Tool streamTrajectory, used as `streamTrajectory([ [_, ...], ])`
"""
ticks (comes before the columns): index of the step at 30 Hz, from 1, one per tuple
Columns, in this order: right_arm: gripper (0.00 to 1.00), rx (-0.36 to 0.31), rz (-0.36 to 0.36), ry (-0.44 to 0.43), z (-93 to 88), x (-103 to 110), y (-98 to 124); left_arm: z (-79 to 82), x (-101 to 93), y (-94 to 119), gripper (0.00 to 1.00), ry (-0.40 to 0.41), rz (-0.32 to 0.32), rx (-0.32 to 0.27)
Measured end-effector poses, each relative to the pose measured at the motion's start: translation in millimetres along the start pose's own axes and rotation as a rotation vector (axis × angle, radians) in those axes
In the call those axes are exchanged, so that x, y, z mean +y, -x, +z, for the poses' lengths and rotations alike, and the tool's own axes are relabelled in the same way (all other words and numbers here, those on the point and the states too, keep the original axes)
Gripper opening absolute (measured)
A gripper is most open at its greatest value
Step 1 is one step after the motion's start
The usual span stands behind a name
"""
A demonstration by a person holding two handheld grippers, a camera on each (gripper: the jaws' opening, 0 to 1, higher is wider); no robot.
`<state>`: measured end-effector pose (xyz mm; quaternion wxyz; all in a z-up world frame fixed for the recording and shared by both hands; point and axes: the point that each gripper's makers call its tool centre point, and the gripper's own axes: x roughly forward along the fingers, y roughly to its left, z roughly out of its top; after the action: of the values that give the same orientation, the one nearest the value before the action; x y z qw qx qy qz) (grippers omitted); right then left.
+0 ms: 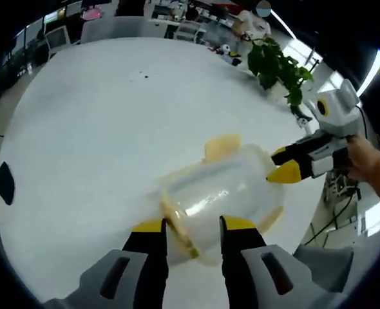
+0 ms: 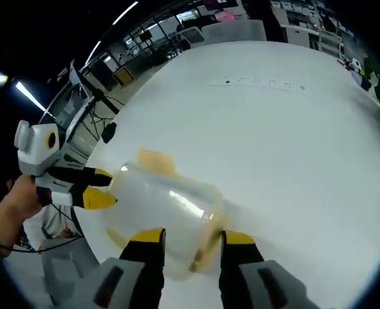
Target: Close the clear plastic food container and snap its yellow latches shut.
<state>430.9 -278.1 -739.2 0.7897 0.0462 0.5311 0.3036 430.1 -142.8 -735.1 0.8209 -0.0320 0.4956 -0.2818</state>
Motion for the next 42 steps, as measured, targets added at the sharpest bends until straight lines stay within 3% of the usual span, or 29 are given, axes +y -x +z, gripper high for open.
streamTrajectory([
  [5, 0.27, -0.002, -0.010, -0.005, -0.1, 0.4, -0.7, -0.2, 0.6, -0.7, 0.26, 0.031, -0.005, 0.002],
  [7, 0.23, 0.007, 0.035, -0.035, -2.8, 3.9, -0.7, -0.4, 1.4, -1.8, 0.24, 0.038, -0.017, 0.010],
  [8, 0.22, 0.014, 0.017, -0.042, -8.5, -3.3, 2.1, -2.1, -3.5, -5.5, 0.24, 0.089, -0.022, 0.012],
  [10, 0.22, 0.049, 0.004, -0.039, -11.1, -0.7, 1.0, -4.2, -2.0, -5.6, 0.24, 0.045, -0.017, 0.045],
  [12, 0.23, 0.052, -0.004, -0.044, -8.6, 0.5, -0.1, -4.8, -2.9, -6.1, 0.24, 0.036, -0.017, 0.041],
  [16, 0.23, 0.021, 0.001, -0.050, -7.2, 1.2, -0.7, -3.5, -1.1, -4.8, 0.24, 0.047, -0.018, 0.020],
  [42, 0.26, 0.013, -0.018, -0.033, 5.5, 1.4, -2.4, 1.3, -0.8, 0.2, 0.27, 0.000, 0.004, 0.020],
])
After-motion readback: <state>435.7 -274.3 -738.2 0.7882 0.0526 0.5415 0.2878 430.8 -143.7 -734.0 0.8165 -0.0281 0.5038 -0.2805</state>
